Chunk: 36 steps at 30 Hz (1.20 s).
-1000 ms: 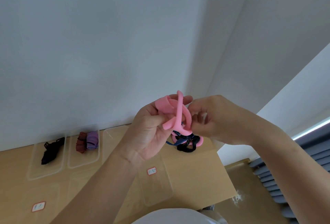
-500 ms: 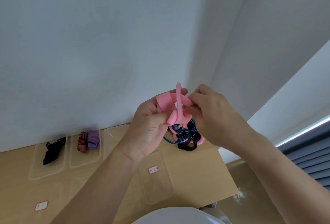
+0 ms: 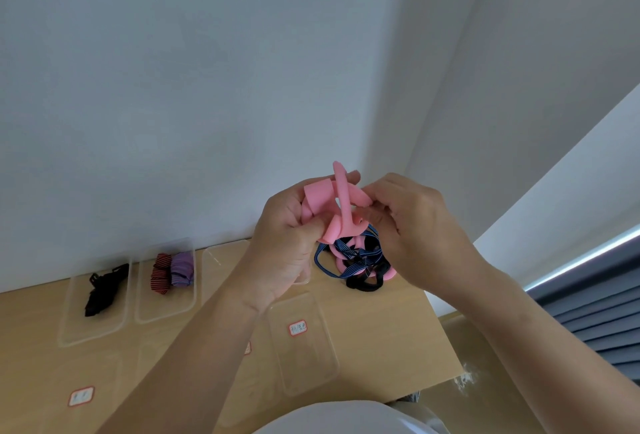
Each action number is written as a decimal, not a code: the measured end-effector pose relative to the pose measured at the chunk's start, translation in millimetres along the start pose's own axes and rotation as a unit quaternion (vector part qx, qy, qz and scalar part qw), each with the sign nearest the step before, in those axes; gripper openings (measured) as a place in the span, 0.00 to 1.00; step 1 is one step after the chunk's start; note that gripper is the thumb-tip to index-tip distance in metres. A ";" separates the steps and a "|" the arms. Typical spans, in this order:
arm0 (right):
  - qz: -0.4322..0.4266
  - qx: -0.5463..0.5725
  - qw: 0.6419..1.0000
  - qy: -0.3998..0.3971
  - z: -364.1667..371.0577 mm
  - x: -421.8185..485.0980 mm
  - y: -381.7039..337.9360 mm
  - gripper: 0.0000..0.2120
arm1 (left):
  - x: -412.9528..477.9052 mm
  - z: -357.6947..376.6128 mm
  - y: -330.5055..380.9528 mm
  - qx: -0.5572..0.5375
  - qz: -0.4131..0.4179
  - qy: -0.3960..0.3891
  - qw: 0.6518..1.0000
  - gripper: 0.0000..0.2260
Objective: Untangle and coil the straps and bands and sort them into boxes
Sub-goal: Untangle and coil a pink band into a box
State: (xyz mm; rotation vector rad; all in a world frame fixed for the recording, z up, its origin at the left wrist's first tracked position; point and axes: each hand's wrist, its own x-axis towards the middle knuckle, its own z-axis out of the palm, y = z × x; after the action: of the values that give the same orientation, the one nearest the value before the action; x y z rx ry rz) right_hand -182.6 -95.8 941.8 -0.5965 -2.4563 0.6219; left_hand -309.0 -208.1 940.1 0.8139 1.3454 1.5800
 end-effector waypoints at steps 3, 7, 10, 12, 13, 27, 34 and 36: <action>0.039 0.116 0.990 -0.067 -11.6 -1.3 0.5 0.11 | -3.2 -1.4 1.4 0.023 -0.006 -0.028 0.999 0.16; 0.026 0.127 0.986 -0.101 -18.0 -0.9 3.1 0.21 | -6.8 -0.9 4.5 0.004 0.001 -0.050 0.999 0.17; 0.034 0.132 0.988 -0.072 -15.8 0.1 4.8 0.17 | -7.6 -1.4 7.3 -0.015 0.006 -0.076 0.997 0.18; 0.036 0.138 0.989 -0.049 -13.5 0.8 4.6 0.10 | -7.6 -2.0 6.9 -0.003 -0.003 -0.088 0.996 0.18; 0.031 0.136 0.990 -0.034 -11.8 0.9 4.8 0.07 | -7.7 -1.9 6.3 0.007 -0.008 -0.091 0.996 0.18; 0.012 0.194 0.978 0.072 0.2 -8.1 -0.1 0.10 | -6.9 3.0 22.8 0.075 -0.059 -0.107 0.990 0.31; 0.004 0.188 0.981 0.041 8.8 -20.7 2.3 0.12 | -0.9 6.6 22.8 0.137 -0.085 -0.129 0.978 0.22; 0.011 0.180 0.983 0.036 10.9 -22.7 3.8 0.12 | 0.0 4.1 21.4 0.162 -0.096 -0.148 0.971 0.21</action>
State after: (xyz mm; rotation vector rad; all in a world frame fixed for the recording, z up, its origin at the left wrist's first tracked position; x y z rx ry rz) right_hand -170.6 -108.0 922.9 -0.4893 -2.1966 1.0059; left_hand -309.8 -207.0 961.8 1.0380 1.4294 1.0554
